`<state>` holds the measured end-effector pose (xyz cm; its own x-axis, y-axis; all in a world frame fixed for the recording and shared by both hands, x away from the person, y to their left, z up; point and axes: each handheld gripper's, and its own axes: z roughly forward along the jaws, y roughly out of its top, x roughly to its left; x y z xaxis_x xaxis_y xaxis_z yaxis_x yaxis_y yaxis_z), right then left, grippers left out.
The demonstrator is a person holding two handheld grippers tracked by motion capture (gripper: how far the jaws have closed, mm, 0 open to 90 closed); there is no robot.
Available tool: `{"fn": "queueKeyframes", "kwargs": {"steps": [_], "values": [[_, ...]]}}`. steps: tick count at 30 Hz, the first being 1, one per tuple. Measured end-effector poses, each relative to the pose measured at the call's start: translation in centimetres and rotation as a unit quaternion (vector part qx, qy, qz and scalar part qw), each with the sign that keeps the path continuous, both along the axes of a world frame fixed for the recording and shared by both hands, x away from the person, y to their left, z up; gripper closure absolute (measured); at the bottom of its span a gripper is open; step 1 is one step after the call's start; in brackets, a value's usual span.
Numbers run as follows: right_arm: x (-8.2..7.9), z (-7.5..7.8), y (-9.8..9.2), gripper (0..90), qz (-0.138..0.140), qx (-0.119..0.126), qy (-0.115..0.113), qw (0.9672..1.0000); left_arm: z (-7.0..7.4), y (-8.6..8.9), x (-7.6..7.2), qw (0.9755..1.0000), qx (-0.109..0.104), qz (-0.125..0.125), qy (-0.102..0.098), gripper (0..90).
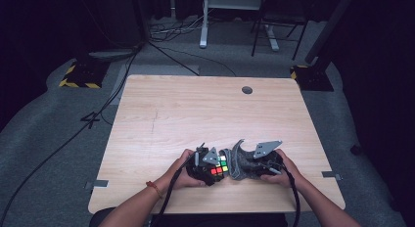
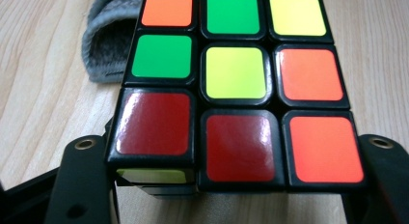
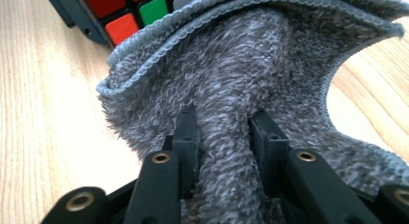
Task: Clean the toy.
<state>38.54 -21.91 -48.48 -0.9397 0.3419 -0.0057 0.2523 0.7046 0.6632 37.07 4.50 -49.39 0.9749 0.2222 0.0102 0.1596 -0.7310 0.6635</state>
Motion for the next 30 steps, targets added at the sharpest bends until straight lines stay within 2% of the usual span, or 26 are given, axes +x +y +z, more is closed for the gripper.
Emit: {"fn": "queueKeyframes", "kwargs": {"steps": [6,9,11,14,16,18,21,23,27,30], "values": [[-0.3,0.6,-0.2,75.2,0.012,0.034,-0.002,0.9994,0.7,0.2,-0.3,0.9998,-0.004,-0.013,-0.013,33.6],[-0.7,1.6,-0.4,75.7,0.016,0.072,-0.008,0.9973,1.2,0.3,-0.3,0.9997,0.000,-0.014,-0.020,33.6],[-0.9,2.3,-0.5,75.8,0.021,0.094,-0.013,0.9952,1.6,0.4,-0.2,0.9996,-0.007,-0.013,-0.024,33.6],[-1.2,3.1,-0.1,75.8,0.030,0.111,-0.020,0.9931,2.3,0.3,-0.2,0.9994,-0.018,-0.014,-0.028,33.6],[-1.3,3.3,0.5,75.8,0.037,0.109,-0.025,0.9931,2.8,0.0,-0.3,0.9989,-0.020,-0.019,-0.038,33.6],[-1.5,3.5,1.1,75.8,0.044,0.103,-0.030,0.9933,3.4,-0.1,-0.4,0.9985,-0.028,-0.021,-0.041,33.6],[-1.7,3.7,1.6,75.8,0.045,0.094,-0.042,0.9936,3.8,-0.2,-0.3,0.9983,-0.028,-0.020,-0.047,33.5],[-1.7,3.7,1.7,75.8,0.043,0.092,-0.044,0.9939,3.8,-0.2,-0.3,0.9984,-0.022,-0.015,-0.050,33.5],[-2.1,3.4,2.5,76.0,0.044,0.072,-0.054,0.9950,4.0,-0.6,-0.3,0.9982,-0.006,-0.010,-0.060,32.3],[-2.1,3.3,2.6,76.0,0.044,0.071,-0.055,0.9950,3.9,-0.5,-0.3,0.9987,-0.012,-0.011,-0.049,32.4]]}}
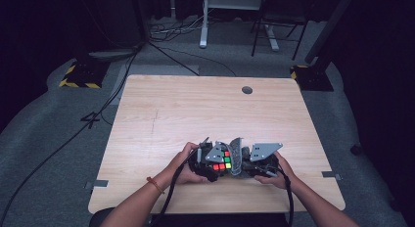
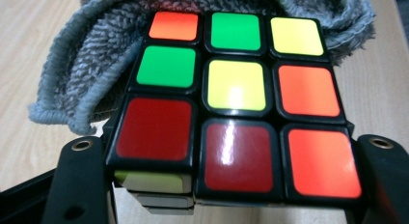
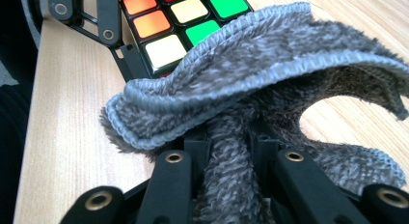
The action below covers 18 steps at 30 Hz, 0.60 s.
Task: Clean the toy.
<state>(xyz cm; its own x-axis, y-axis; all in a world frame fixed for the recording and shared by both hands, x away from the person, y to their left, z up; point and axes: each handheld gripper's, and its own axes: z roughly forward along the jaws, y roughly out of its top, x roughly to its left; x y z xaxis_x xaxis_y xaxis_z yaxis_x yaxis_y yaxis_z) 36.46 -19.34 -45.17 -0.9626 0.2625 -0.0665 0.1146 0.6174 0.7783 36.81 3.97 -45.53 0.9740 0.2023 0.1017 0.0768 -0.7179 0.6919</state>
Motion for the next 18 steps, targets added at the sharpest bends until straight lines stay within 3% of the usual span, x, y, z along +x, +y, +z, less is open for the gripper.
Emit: {"fn": "queueKeyframes", "kwargs": {"steps": [5,10,12,18], "values": [[-0.2,0.1,0.0,75.9,-0.006,-0.003,-0.008,1.0000,-0.2,0.0,0.1,1.0000,0.005,0.002,-0.004,32.7],[-0.4,1.3,-0.7,75.8,0.000,0.046,-0.012,0.9989,-0.5,-0.4,0.0,0.9998,0.016,0.001,-0.013,32.9],[-0.7,1.5,-0.6,75.8,-0.003,0.045,-0.024,0.9987,-0.5,-0.6,-0.2,0.9996,0.025,-0.003,-0.017,33.1],[-0.6,1.5,-0.4,75.7,-0.018,0.044,-0.035,0.9983,-0.4,-0.6,-0.4,0.9997,0.018,-0.002,-0.016,33.1]]}}
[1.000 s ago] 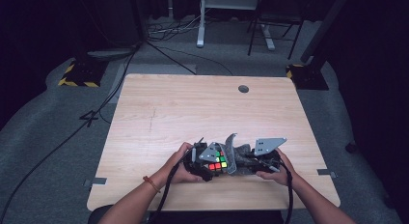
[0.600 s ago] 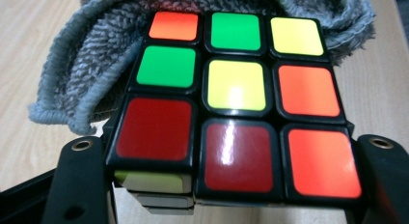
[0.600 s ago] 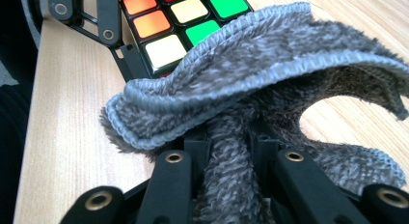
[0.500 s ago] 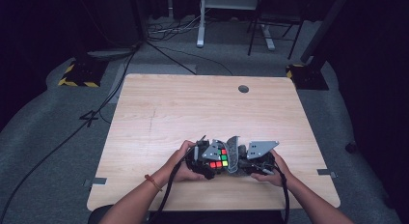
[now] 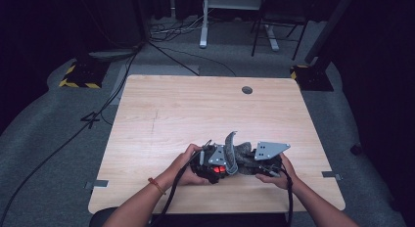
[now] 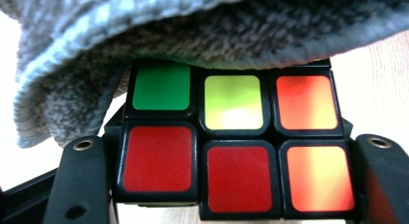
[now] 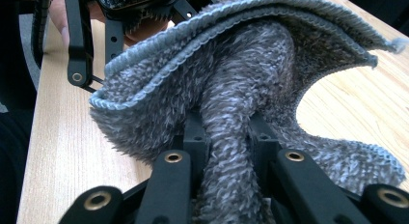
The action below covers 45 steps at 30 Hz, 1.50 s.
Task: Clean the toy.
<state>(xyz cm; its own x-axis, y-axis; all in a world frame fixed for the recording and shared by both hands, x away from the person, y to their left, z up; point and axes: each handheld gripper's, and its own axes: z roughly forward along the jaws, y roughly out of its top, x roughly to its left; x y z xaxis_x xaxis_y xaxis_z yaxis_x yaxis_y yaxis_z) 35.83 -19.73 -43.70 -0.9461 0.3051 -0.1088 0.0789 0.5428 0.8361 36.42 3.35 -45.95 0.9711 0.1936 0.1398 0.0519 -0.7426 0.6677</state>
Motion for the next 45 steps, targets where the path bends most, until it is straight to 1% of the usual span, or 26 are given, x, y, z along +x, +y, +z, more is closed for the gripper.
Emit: {"fn": "queueKeyframes", "kwargs": {"steps": [4,5,7,8,10,11,13,14,16,18,22,24,26,29,31,32,33,34,36,37,38,39,40,41,42,45], "values": [[0.3,-0.2,-0.3,75.7,-0.010,-0.002,0.007,0.9999,0.2,0.0,-0.2,0.9999,-0.007,-0.009,0.000,33.2],[0.5,-0.3,-0.3,75.7,-0.009,-0.008,0.012,0.9999,0.3,-0.1,-0.4,0.9999,-0.005,-0.010,0.000,33.2],[0.5,-0.6,-0.2,75.7,-0.008,-0.010,0.015,0.9998,0.3,-0.2,-0.5,0.9999,0.001,-0.012,-0.006,33.2],[0.5,-0.7,-0.2,75.7,-0.008,-0.013,0.017,0.9997,0.3,-0.2,-0.4,0.9999,-0.001,-0.011,-0.003,33.1],[0.6,-1.0,-0.1,75.7,-0.005,-0.022,0.024,0.9995,0.3,-0.1,-0.4,0.9999,-0.001,-0.009,-0.004,33.1],[0.7,-1.3,0.0,75.7,-0.007,-0.029,0.027,0.9992,0.4,0.0,-0.3,1.0000,-0.005,-0.008,-0.002,33.2],[0.6,-1.9,0.2,75.7,-0.011,-0.053,0.023,0.9983,0.7,0.2,-0.2,0.9998,-0.019,-0.004,0.002,33.2],[0.6,-2.1,0.2,75.7,-0.007,-0.057,0.027,0.9980,0.9,0.4,-0.2,0.9997,-0.024,-0.003,0.004,33.2],[0.7,-2.3,0.2,75.8,-0.002,-0.052,0.033,0.9981,0.9,0.4,-0.2,0.9997,-0.022,0.001,0.000,33.1],[0.7,-2.2,0.2,75.9,0.002,-0.050,0.035,0.9981,0.9,0.5,-0.1,0.9996,-0.027,0.004,0.006,33.1],[0.5,-2.3,0.1,76.0,0.010,-0.050,0.041,0.9979,1.1,0.7,0.1,0.9996,-0.027,0.010,0.003,33.1],[0.3,-2.1,0.0,76.0,0.017,-0.046,0.041,0.9980,1.1,0.7,0.2,0.9997,-0.019,0.016,-0.005,33.1],[0.2,-1.9,-0.1,76.0,0.024,-0.035,0.040,0.9983,1.0,0.8,0.3,0.9997,-0.016,0.020,0.001,33.1],[-0.1,-1.4,-0.3,76.0,0.032,-0.016,0.036,0.9987,0.8,0.8,0.5,0.9996,-0.013,0.024,0.001,33.1],[-0.2,-0.8,-0.5,76.0,0.033,0.004,0.030,0.9990,0.7,0.7,0.5,0.9998,-0.009,0.018,0.006,33.2],[-0.2,-0.6,-0.6,76.0,0.034,0.014,0.028,0.9989,0.6,0.5,0.4,0.9999,-0.003,0.012,0.009,33.2],[-0.2,-0.3,-0.7,76.1,0.031,0.030,0.027,0.9987,0.6,0.4,0.3,0.9999,-0.001,0.009,0.009,33.2],[-0.2,-0.1,-0.7,76.1,0.029,0.030,0.023,0.9988,0.5,0.3,0.1,0.9999,0.000,0.007,0.008,33.2],[-0.4,0.0,-0.6,76.1,0.016,0.022,0.006,0.9996,0.5,0.0,-0.1,1.0000,0.001,0.002,0.009,33.2],[-0.3,-0.1,-0.5,76.1,0.010,0.015,0.003,0.9998,0.6,0.0,-0.2,1.0000,0.000,-0.001,0.008,33.2],[-0.2,-0.2,-0.5,76.1,0.004,0.005,0.000,1.0000,0.7,0.0,-0.3,0.9999,-0.007,-0.003,0.009,33.2],[-0.1,-0.4,-0.5,76.1,-0.004,-0.001,0.002,1.0000,0.9,-0.1,-0.5,0.9999,-0.009,-0.004,0.005,33.2],[0.2,-0.7,-0.5,76.1,-0.009,-0.007,0.010,0.9999,1.0,0.0,-0.6,0.9999,-0.011,-0.004,0.003,33.2],[0.4,-0.9,-0.5,76.1,-0.013,-0.014,0.014,0.9997,1.2,0.0,-0.6,0.9998,-0.021,-0.005,0.000,33.2],[0.6,-1.2,-0.5,76.1,-0.018,-0.024,0.019,0.9994,1.4,0.1,-0.6,0.9997,-0.025,-0.003,0.000,33.2],[0.9,-2.0,-0.3,76.1,-0.012,-0.038,0.039,0.9985,1.5,0.2,-0.6,0.9996,-0.030,0.000,-0.003,33.2]]}}
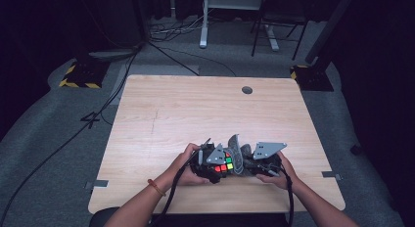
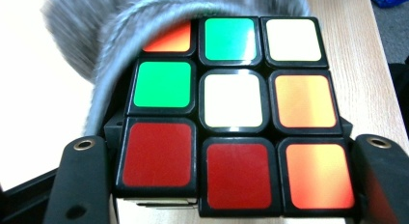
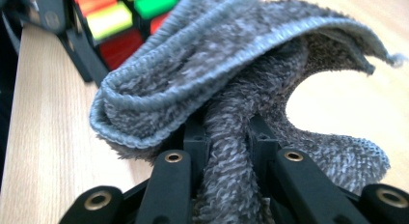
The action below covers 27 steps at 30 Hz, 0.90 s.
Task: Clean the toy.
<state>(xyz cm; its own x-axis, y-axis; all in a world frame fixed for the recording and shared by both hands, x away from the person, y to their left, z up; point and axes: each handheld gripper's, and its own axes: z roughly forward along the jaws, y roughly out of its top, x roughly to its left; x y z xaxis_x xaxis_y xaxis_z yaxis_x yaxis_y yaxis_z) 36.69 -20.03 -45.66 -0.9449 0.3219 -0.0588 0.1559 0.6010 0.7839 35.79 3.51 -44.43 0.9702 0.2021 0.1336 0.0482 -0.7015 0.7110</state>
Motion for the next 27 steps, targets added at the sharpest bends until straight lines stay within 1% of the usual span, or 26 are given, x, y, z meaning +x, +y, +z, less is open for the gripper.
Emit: {"fn": "queueKeyframes", "kwargs": {"steps": [2,4,7,8,9,10,11,12,15,16,19,21,22,23,24,25,26,27], "values": [[0.1,-0.4,0.2,76.1,0.006,-0.001,0.014,0.9999,0.0,0.0,0.0,1.0000,0.001,-0.004,0.000,33.1],[0.1,-0.6,0.3,76.0,0.010,-0.005,0.022,0.9997,0.1,-0.1,-0.1,1.0000,0.003,-0.006,-0.003,33.0],[0.2,-0.8,0.2,76.1,0.011,-0.001,0.033,0.9994,0.0,-0.1,-0.1,1.0000,0.006,0.000,-0.005,33.1],[0.1,-0.8,0.2,76.0,0.011,-0.001,0.031,0.9995,-0.1,-0.1,0.0,0.9999,0.010,0.001,-0.005,33.1],[0.0,-0.7,0.2,76.0,0.012,-0.001,0.024,0.9996,-0.2,-0.2,0.1,0.9997,0.022,0.009,-0.010,33.1],[-0.2,-0.4,0.1,76.0,0.009,0.010,0.014,0.9998,-0.3,-0.3,0.1,0.9994,0.027,0.012,-0.014,33.1],[-0.2,-0.2,0.0,76.0,0.009,0.020,0.011,0.9997,-0.4,-0.2,0.2,0.9994,0.029,0.014,-0.010,33.1],[-0.4,0.2,-0.1,76.0,0.012,0.031,0.005,0.9994,-0.4,-0.2,0.3,0.9995,0.027,0.012,-0.008,33.1],[-0.8,0.7,-0.1,76.1,0.013,0.040,-0.015,0.9990,-0.4,-0.2,0.3,0.9996,0.023,0.012,-0.010,33.1],[-0.8,0.8,-0.1,76.1,0.014,0.044,-0.017,0.9988,-0.4,-0.2,0.3,0.9997,0.022,0.011,-0.009,33.0],[-1.1,1.2,0.0,76.2,0.023,0.064,-0.024,0.9974,-0.6,-0.4,0.4,0.9995,0.030,0.009,-0.004,32.9],[-1.3,1.5,0.3,76.2,0.030,0.065,-0.033,0.9969,-0.7,-0.6,0.3,0.9994,0.032,0.007,-0.003,33.0],[-1.5,1.7,0.4,76.3,0.032,0.070,-0.038,0.9963,-0.8,-0.7,0.4,0.9995,0.032,0.005,-0.001,33.0],[-1.6,1.8,0.5,76.3,0.033,0.077,-0.035,0.9958,-0.8,-0.7,0.4,0.9993,0.038,0.005,-0.002,33.0],[-1.7,2.0,0.7,76.2,0.034,0.076,-0.037,0.9958,-0.9,-0.8,0.4,0.9992,0.038,0.005,-0.002,33.0],[-1.8,2.1,0.8,76.2,0.035,0.079,-0.040,0.9955,-0.9,-0.8,0.4,0.9992,0.039,0.006,0.000,33.0],[-1.8,2.1,0.8,76.2,0.035,0.085,-0.035,0.9952,-0.9,-0.9,0.4,0.9993,0.037,0.006,0.002,33.0],[-1.7,2.1,0.8,76.2,0.036,0.084,-0.033,0.9952,-0.9,-0.8,0.5,0.9993,0.036,0.007,0.001,33.1]]}}
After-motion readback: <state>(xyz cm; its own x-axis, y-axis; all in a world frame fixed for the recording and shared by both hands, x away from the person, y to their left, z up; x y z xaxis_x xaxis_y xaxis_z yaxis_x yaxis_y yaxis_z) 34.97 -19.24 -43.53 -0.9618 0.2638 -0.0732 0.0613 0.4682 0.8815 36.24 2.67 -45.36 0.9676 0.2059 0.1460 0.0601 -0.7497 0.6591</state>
